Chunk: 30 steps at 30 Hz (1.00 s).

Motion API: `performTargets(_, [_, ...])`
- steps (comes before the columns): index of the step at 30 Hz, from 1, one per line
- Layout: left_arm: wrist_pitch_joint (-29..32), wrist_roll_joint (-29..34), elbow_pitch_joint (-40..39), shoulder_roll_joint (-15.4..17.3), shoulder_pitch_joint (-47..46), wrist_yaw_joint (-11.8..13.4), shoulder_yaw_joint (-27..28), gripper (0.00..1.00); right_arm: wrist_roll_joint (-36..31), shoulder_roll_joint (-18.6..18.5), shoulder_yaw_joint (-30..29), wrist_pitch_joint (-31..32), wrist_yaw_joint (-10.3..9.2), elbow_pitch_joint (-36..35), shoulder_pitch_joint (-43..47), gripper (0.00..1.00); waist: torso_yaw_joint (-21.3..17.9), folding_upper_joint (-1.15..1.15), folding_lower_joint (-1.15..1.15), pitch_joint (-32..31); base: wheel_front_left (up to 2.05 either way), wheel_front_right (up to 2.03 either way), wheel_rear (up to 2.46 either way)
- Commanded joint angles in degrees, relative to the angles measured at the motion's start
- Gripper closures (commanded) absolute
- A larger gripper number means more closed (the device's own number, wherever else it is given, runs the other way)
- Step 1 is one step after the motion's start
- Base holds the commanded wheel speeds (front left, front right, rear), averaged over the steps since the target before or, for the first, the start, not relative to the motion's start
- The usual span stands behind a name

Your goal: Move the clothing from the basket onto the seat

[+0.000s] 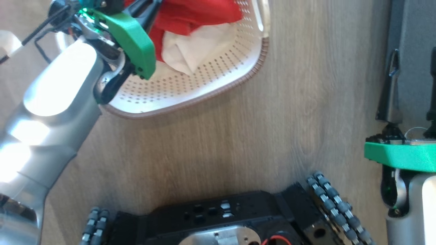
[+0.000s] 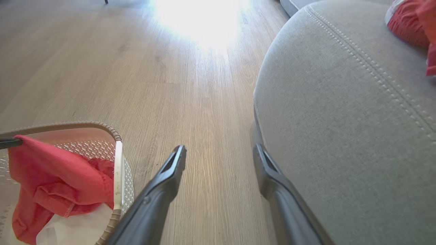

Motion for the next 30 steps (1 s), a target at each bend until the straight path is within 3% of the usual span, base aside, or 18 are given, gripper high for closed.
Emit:
performTargets(1, [-1.21, -0.79, -1.67, 0.84, 0.7, -0.36, 1.04, 1.0, -0.77, -0.57, 0.25, -0.26, 0.4, -0.79, 1.33, 0.0, 3.76, 0.0, 0.0, -4.24, 0.0, 0.0, 0.0])
performTargets(9, [-6.89, -7.01, -1.21, -1.86, 5.67, -0.36, -0.31, 1.0, -4.59, -0.57, -3.49, -0.26, 0.4, 3.95, 0.99, 0.0, 12.1, 0.0, 0.0, -15.87, 0.0, 0.0, 0.0])
performTargets(17, [-10.31, -11.63, 1.51, -2.56, 13.57, -0.23, 0.35, 1.0, -6.39, -0.57, -6.8, -0.26, 0.4, 9.58, 3.31, 0.0, 19.33, 0.0, 0.0, -30.14, 0.0, 0.0, 0.0])
performTargets(30, [-10.85, -11.6, -0.87, -0.77, 22.63, 5.63, 0.61, 1.0, -7.78, -0.57, -6.52, -0.26, 0.4, 14.1, 8.82, 0.0, 24.84, 0.0, 0.0, -44.94, 0.0, 0.0, 0.0])
